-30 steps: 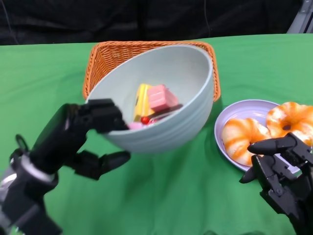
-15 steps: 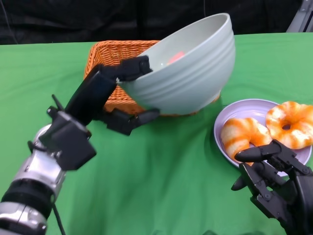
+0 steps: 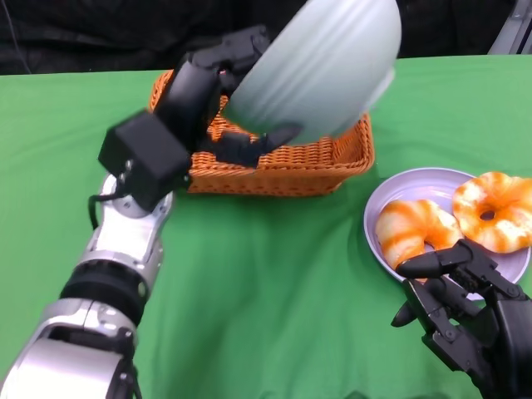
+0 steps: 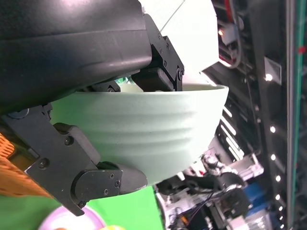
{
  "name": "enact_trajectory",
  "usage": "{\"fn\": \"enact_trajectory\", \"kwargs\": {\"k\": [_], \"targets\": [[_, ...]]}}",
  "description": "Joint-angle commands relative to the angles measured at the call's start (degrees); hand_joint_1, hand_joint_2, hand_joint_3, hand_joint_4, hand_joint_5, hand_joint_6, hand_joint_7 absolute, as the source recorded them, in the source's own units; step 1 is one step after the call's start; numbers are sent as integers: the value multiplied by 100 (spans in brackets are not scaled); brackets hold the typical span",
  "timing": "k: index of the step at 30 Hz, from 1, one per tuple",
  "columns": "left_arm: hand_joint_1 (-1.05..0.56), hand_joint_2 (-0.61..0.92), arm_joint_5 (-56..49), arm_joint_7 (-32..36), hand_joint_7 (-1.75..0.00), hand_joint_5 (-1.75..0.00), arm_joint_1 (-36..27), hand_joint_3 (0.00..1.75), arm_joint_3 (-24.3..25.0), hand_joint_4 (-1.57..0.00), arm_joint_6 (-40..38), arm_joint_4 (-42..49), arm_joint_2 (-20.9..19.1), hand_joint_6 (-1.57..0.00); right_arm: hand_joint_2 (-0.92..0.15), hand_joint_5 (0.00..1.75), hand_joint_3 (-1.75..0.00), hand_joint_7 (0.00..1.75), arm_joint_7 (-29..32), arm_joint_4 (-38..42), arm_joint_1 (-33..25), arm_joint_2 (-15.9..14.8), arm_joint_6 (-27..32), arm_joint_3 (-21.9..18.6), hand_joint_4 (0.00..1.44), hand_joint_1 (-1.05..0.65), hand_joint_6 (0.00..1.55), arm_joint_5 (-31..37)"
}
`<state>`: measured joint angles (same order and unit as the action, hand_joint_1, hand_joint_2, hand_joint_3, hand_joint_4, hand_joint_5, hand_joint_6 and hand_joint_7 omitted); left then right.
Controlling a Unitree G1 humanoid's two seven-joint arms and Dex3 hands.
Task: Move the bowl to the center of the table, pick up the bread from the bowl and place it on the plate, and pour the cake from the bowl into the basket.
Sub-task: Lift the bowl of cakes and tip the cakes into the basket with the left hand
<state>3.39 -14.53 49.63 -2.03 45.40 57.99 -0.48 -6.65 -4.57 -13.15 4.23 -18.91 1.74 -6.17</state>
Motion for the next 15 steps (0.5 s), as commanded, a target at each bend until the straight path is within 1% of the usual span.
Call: {"fn": "enact_trajectory", "kwargs": {"k": [1, 5, 7, 10, 13, 15], "targets": [[-21, 72, 197, 61, -153, -175, 349, 86, 282, -82, -251, 159, 138, -69, -91, 159, -36, 126, 16, 106, 57, -57, -142, -73, 65, -16, 63, 2], [-26, 69, 427, -83, -156, -175, 510, 88, 560, -73, -653, 305, 310, -65, -89, 159, -38, 126, 26, 146, 63, -53, -171, -88, 65, -16, 63, 28], [-27, 68, 716, -292, -157, -175, 615, 90, 790, -70, -993, 376, 420, -64, -89, 159, -38, 126, 25, 148, 56, -46, -149, -92, 65, -16, 62, 23], [-26, 66, 1136, -653, -160, -175, 765, 94, 1121, -71, -1515, 445, 535, -63, -88, 159, -39, 127, 26, 147, 49, -31, -119, -94, 65, -14, 63, 3], [-21, 65, 1594, -997, -160, -175, 907, 98, 1475, -76, -2204, 440, 628, -66, -89, 159, -41, 127, -10, 196, 51, -47, -211, -92, 66, -13, 62, 8], [-18, 65, 1789, -1093, -160, -175, 981, 101, 1639, -79, -2588, 452, 664, -69, -88, 159, -43, 127, -22, 184, 32, -55, -207, -84, 65, -13, 62, 12]]}}
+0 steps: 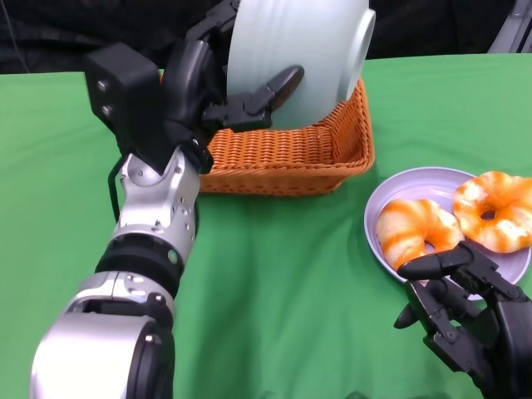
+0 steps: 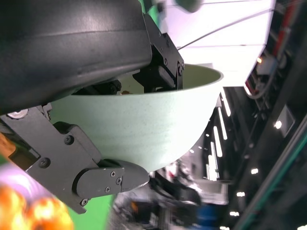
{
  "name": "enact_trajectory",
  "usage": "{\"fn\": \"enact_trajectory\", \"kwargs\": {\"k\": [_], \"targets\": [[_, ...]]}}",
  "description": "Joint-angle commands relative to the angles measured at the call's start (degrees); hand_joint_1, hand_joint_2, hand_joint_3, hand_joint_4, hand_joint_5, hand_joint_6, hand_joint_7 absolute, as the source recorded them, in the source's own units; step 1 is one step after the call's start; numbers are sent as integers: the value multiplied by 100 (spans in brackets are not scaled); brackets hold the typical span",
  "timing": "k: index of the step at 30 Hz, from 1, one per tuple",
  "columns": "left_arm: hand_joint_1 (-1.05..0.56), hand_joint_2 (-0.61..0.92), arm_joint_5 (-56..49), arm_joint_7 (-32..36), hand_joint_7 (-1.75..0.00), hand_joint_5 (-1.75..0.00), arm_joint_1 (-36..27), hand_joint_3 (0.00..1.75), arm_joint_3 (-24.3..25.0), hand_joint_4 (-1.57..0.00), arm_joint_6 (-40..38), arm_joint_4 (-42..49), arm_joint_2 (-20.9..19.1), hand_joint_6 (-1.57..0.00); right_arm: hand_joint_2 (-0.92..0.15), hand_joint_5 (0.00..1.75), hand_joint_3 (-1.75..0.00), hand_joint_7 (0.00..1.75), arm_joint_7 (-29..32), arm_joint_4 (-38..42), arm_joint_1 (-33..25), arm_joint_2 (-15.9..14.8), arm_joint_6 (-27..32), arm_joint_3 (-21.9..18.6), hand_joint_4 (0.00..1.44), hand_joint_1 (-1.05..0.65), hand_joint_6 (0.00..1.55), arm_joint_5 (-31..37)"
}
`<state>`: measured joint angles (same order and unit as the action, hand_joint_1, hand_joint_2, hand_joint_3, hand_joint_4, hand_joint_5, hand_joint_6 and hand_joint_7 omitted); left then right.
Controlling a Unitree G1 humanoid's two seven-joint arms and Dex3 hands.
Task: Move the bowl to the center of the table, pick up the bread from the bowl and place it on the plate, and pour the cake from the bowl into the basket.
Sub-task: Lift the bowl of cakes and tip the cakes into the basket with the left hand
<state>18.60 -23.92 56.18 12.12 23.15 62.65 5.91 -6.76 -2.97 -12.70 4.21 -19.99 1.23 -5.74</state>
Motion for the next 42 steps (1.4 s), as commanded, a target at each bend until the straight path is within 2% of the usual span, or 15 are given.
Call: {"fn": "enact_trajectory", "kwargs": {"k": [1, 8, 11, 16, 22, 28, 31, 35, 42], "targets": [[-17, 65, 306, -164, -160, -175, 344, 102, 269, -80, -475, -16, 33, -70, -87, 159, -44, 128, -10, 14, -20, -54, -90, -30, 65, -13, 62, -27], [-11, 70, 1053, -357, -167, -175, 582, 98, 981, -83, -1762, 160, 105, -71, -84, 159, -48, 127, -85, 52, -48, -51, -134, -22, 66, -15, 62, -70], [-13, 72, 1271, -383, -167, -175, 651, 96, 1201, -81, -2187, 234, 131, -68, -84, 158, -49, 127, -123, 55, -76, -57, -156, -18, 66, -15, 62, -89], [-16, 82, 1625, -295, -172, -175, 773, 79, 1560, -77, -2873, 341, 170, -58, -83, 158, -49, 127, -171, 7, -120, -49, -109, -14, 66, -17, 63, -143], [-19, 82, 1921, -275, -175, -175, 883, 75, 1978, -79, -3486, 556, 93, -57, -84, 160, -51, 127, -159, -6, -139, -57, -124, -8, 65, -16, 63, -108], [-23, 83, 2045, -261, -175, -175, 917, 66, 2246, -78, -3807, 735, -7, -60, -83, 160, -50, 128, -147, 0, -141, -68, -147, -10, 65, -17, 63, -65], [-24, 81, 2169, -249, -175, -175, 920, 57, 2434, -82, -4013, 857, -77, -65, -84, 161, -50, 129, -198, 40, -134, -91, -193, -18, 65, -16, 62, -92], [-24, 84, 2118, -304, -175, -175, 929, 50, 2492, -83, -4044, 897, -91, -67, -84, 162, -51, 129, -230, 90, -117, -111, -263, -35, 65, -16, 62, -73], [-25, 86, 2027, -402, -175, -175, 965, 47, 2447, -85, -4013, 933, -144, -68, -82, 162, -52, 129, -257, 90, -125, -80, -262, -30, 66, -18, 63, -139]]}}
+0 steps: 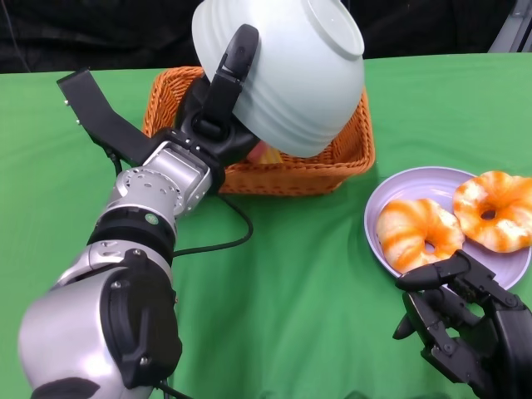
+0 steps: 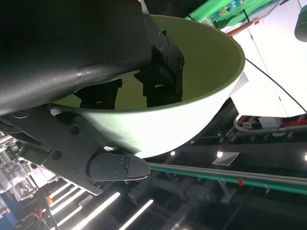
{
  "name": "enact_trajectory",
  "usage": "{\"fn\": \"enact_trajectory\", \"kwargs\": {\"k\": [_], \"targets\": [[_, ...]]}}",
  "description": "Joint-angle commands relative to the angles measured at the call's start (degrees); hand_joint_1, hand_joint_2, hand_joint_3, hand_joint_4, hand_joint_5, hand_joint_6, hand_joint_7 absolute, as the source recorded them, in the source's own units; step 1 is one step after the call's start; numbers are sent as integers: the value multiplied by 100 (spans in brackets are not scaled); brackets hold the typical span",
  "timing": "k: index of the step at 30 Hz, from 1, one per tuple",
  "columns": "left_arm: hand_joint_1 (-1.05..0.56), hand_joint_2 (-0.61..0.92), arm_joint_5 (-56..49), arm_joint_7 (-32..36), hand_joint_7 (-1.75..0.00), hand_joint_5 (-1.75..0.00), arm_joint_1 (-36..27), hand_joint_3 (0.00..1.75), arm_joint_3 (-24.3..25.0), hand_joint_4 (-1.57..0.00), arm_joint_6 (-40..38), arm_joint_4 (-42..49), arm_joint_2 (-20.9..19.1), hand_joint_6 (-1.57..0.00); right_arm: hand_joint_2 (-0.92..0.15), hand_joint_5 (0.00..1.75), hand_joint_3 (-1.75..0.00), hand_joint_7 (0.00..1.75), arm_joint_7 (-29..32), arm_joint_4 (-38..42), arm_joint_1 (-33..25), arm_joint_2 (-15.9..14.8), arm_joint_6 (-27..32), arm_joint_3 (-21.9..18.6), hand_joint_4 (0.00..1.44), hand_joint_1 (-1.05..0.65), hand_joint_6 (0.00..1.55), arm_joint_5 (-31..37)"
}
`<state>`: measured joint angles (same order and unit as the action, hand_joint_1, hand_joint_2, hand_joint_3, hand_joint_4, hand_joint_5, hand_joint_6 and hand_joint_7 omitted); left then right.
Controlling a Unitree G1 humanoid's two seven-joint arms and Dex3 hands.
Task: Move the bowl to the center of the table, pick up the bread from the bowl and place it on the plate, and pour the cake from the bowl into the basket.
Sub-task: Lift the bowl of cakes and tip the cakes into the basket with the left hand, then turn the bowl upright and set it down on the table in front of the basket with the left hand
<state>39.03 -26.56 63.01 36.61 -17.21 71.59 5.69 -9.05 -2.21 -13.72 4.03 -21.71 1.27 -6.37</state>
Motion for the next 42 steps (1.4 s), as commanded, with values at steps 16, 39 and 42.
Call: {"fn": "enact_trajectory", "kwargs": {"k": [16, 39, 42], "targets": [[-21, 62, -176, -860, -175, -175, 323, 93, -217, -82, 35, -20, -249, -69, -82, 163, -52, 131, -73, 52, 8, -79, -102, -51, 68, -18, 63, -72], [-23, 69, -2217, -3329, -168, -175, -68, 77, -2259, -81, 1824, -640, -1274, -70, -80, 164, -60, 133, -136, 35, 10, -72, -42, -68, 66, -17, 62, -159], [-22, 66, -2748, -3412, -161, -175, -418, 85, -2764, -82, 2846, -1144, -1467, -75, -79, 164, -62, 134, -112, 33, 19, -80, -33, -74, 66, -17, 62, -112]]}}
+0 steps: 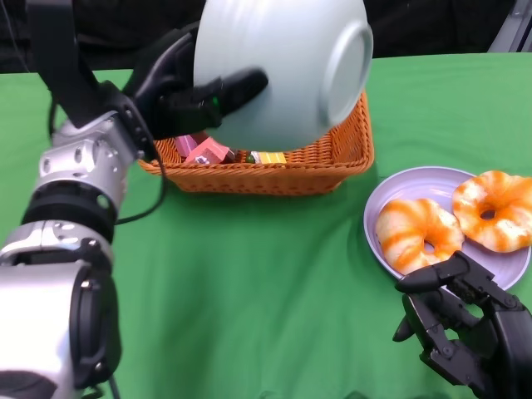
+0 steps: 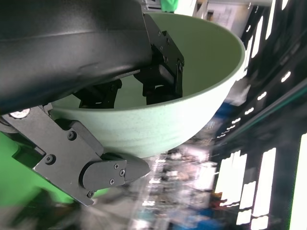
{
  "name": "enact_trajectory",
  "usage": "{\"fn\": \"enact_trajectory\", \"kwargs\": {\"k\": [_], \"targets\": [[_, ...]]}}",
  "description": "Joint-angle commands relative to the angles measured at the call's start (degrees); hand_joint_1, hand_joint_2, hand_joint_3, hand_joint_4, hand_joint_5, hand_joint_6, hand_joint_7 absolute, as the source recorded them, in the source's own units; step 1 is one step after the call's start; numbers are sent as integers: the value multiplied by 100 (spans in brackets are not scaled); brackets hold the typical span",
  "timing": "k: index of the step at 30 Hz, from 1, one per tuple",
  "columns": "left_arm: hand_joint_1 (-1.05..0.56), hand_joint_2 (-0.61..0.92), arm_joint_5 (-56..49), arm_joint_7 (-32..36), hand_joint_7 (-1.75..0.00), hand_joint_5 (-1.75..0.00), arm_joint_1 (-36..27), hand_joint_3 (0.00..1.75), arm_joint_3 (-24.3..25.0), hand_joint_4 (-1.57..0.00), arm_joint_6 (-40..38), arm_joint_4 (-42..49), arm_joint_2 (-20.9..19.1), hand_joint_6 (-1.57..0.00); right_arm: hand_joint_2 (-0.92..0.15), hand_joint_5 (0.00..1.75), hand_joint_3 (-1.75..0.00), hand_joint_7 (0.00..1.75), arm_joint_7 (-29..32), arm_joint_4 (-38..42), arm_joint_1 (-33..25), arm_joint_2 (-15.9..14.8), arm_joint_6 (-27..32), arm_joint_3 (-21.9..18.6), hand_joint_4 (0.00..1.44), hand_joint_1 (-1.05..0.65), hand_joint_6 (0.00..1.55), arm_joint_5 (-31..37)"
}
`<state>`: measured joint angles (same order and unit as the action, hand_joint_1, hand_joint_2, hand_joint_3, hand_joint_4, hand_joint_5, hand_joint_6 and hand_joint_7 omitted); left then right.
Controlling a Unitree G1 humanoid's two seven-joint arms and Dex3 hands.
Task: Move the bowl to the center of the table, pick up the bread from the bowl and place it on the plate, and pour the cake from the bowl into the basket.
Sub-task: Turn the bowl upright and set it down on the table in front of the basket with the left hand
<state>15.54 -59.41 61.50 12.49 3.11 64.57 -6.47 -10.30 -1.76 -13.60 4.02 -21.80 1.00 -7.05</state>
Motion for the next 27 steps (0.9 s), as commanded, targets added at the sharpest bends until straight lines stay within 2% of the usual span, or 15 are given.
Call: {"fn": "enact_trajectory", "kwargs": {"k": [1, 4, 9, 12, 14, 16, 17, 20, 22, 24, 27], "targets": [[-22, 64, -539, -109, -158, -175, -365, 91, -479, -80, 1116, -565, -295, -76, -78, 164, -62, 134, 19, -15, 9, -79, -18, -48, 66, -17, 62, -35], [-20, 62, -1169, 132, -151, -175, -1019, 98, -972, -75, 2512, -1228, -547, -71, -78, 164, -63, 134, -17, -16, 16, -86, 29, -50, 65, -18, 61, -83], [-17, 62, -1594, 621, -152, -175, -1802, 94, -1283, -80, 4202, -1610, -755, -71, -79, 163, -61, 134, 29, -48, 27, -81, 48, -62, 66, -18, 62, -27], [-15, 59, -2129, 1347, -146, -174, -2193, 93, -1338, -79, 5697, -1507, -931, -74, -79, 163, -62, 133, -28, -26, 51, -104, 35, -80, 66, -18, 61, -85], [-13, 60, -2574, 1904, -133, -172, -2365, 88, -1306, -79, 6393, -1428, -1041, -80, -79, 163, -62, 133, -29, -21, 58, -109, 44, -85, 66, -19, 61, -80], [-11, 63, -3159, 2593, -147, -174, -2563, 79, -1180, -78, 7017, -1404, -1134, -74, -78, 163, -62, 133, -47, -16, 63, -107, 44, -88, 66, -18, 61, -104], [-13, 69, -3437, 2921, -163, -174, -2622, 66, -1148, -77, 7214, -1388, -1180, -64, -78, 163, -62, 133, -62, -11, 65, -108, 38, -89, 66, -18, 61, -119], [-13, 72, -4295, 3846, -173, -175, -2768, 56, -1061, -76, 7536, -1450, -1314, -57, -78, 163, -62, 134, -46, -58, 47, -99, 93, -91, 65, -18, 60, -135], [-9, 70, -5079, 4577, -174, -175, -3008, 53, -833, -76, 7824, -1693, -1411, -56, -78, 163, -62, 134, -27, -95, 30, -103, 130, -95, 64, -19, 60, -134], [-5, 66, -5759, 5305, -166, -175, -3199, 52, -706, -75, 7930, -1909, -1484, -60, -78, 163, -61, 134, -47, -97, 27, -113, 128, -101, 64, -19, 61, -154], [-5, 66, -6655, 6417, -166, -175, -3520, 53, -696, -75, 7892, -2217, -1627, -62, -79, 164, -61, 133, -82, -84, 40, -125, 122, -113, 65, -19, 61, -186]]}}
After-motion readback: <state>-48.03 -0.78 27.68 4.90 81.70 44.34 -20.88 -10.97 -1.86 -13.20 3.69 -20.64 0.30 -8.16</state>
